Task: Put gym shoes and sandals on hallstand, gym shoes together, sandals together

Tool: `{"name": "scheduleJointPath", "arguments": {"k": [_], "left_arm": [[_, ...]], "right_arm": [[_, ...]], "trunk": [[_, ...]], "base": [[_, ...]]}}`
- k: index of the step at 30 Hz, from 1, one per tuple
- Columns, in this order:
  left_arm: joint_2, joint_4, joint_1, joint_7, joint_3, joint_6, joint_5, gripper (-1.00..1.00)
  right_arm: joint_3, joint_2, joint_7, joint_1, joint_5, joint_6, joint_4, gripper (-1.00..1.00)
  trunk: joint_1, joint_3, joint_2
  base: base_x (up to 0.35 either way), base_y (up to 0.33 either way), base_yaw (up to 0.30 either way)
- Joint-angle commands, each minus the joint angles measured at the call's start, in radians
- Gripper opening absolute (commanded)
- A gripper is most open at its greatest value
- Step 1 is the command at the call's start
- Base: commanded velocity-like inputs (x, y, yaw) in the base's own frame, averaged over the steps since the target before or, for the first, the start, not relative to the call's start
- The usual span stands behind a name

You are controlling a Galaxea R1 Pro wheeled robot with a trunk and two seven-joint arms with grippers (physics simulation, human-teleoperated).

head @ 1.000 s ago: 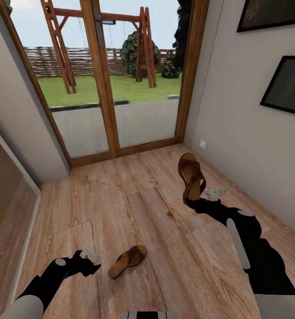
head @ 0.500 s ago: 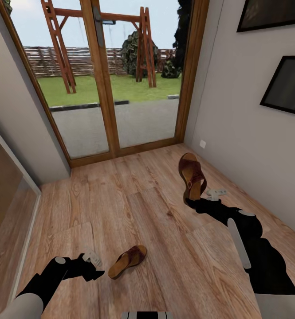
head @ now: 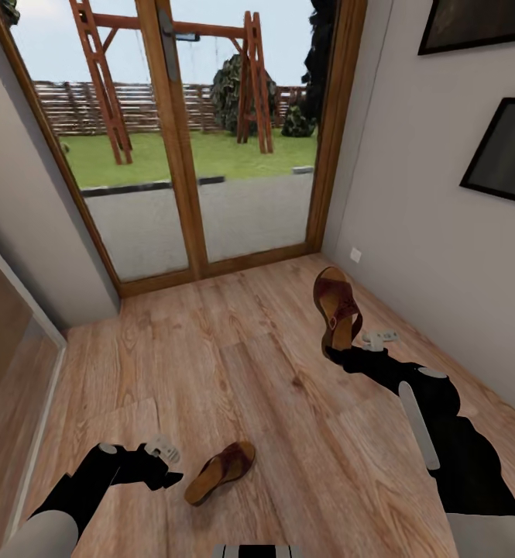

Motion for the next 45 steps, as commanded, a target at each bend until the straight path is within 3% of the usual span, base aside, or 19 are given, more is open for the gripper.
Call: {"name": "scheduleJointPath", "arguments": {"k": [1, 45], "left_arm": [[-0.001, -0.002, 0.000, -0.007, 0.005, 0.008, -0.004, 1.00], [-0.001, -0.002, 0.005, -0.001, 0.012, 0.001, 0.004, 1.00]], "right_arm": [[-0.001, 0.000, -0.003, -0.001, -0.007, 0.007, -0.001, -1.00], [-0.001, 0.000, -0.003, -0.001, -0.007, 0.006, -0.001, -1.00]], "trunk": [[0.000, -0.001, 0.000], [0.000, -0.001, 0.000]], "base": [[0.143, -0.084, 0.000], [0.037, -0.014, 0.000]]}}
